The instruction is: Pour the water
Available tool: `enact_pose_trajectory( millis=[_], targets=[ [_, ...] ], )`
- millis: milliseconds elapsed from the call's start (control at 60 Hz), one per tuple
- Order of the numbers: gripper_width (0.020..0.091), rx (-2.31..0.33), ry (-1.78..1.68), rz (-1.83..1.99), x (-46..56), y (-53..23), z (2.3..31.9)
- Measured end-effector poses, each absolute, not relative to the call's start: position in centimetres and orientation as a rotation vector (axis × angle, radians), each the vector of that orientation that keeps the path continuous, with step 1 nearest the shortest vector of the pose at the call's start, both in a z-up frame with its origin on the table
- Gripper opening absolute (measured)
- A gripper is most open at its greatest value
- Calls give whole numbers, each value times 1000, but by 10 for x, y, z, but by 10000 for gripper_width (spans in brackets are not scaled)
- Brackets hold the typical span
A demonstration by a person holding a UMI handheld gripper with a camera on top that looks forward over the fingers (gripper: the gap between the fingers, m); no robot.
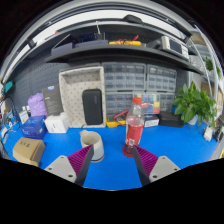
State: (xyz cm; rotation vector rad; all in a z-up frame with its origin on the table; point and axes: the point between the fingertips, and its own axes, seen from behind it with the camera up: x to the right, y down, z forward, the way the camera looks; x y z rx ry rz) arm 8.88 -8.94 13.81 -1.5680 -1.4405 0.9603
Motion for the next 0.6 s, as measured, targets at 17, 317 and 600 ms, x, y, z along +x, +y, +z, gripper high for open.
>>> enact_pose_trajectory(
  millis=[17, 317, 600],
  targets=[
    [786, -1562, -1441, 966, 91, -92, 142],
    [791, -1467, -1494, 1016, 116, -135, 174],
    [789, -1446, -1522, 1040, 124, -151, 171]
  ],
)
